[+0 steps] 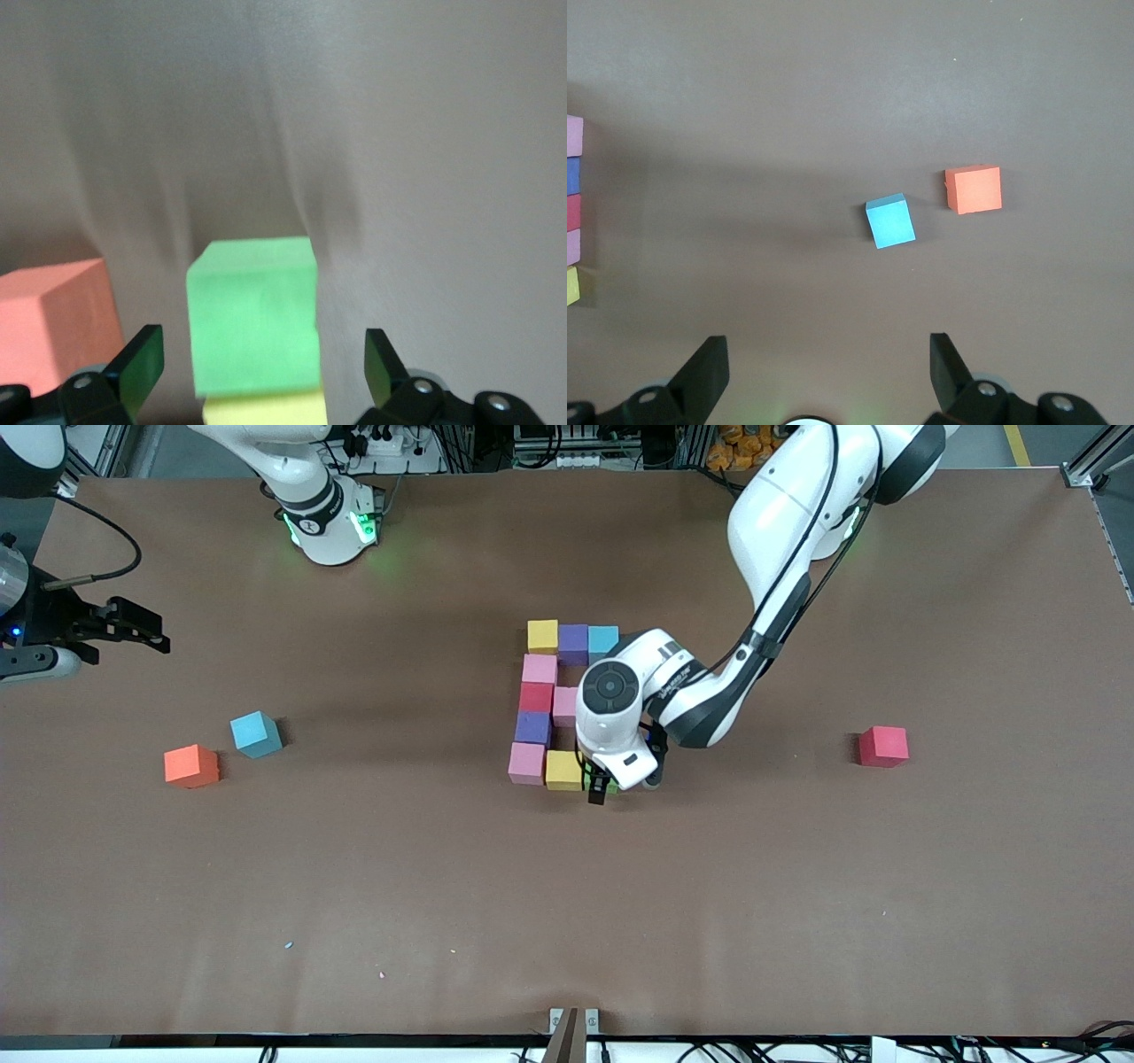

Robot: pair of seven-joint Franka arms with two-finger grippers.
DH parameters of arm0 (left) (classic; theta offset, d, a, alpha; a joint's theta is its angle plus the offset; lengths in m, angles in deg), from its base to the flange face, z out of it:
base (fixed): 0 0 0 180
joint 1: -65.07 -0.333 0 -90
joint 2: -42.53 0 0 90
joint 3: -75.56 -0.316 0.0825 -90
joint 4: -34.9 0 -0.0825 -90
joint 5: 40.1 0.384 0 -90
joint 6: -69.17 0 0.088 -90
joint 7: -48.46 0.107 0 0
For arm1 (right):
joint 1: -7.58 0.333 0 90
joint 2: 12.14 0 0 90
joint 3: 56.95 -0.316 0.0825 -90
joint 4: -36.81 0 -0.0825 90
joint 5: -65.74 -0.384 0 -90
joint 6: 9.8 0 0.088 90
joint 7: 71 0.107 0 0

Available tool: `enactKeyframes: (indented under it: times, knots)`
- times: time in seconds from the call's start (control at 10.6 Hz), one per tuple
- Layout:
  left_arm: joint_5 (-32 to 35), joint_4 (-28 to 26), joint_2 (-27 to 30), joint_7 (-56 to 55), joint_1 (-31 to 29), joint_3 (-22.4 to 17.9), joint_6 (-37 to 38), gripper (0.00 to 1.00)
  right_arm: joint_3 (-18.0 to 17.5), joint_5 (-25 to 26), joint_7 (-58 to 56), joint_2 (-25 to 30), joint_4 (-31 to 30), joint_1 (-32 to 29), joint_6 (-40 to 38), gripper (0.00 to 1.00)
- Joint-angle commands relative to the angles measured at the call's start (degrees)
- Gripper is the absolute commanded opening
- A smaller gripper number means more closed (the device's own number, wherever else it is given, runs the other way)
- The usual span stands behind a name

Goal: Arrange 11 blocks into digit 3
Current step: 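Lower the green block beside the yellow block and open the left gripper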

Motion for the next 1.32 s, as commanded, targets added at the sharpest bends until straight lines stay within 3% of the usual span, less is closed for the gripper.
enactKeyframes:
  times: [0.0,0.38,0.66,1.04,1.23]
  knots:
    - [0.68,-1.97,5.62,0.01,-0.75,0.86,2.54,1.0,0.05,-0.7,-0.72,0.32,-0.18,-0.19,-0.41,1.0]
    - [0.15,-1.8,13.09,9.39,-2.85,0.86,6.58,1.0,0.14,-0.09,-0.46,0.41,-0.18,-0.02,0.12,1.0]
    - [-4.22,-1.36,19.07,25.88,-8.9,0.86,10.45,1.0,0.14,0.26,-0.63,0.41,-0.09,-0.02,0.47,1.0]
    - [-5.82,-1.27,26.19,50.24,-17.33,0.95,22.39,1.0,-0.03,0.7,-0.72,0.41,0.35,0.16,0.47,1.0]
    - [-9.85,-1.36,30.05,64.37,-23.22,0.86,26.09,1.0,-0.04,1.58,-0.72,0.41,0.44,0.42,0.56,1.0]
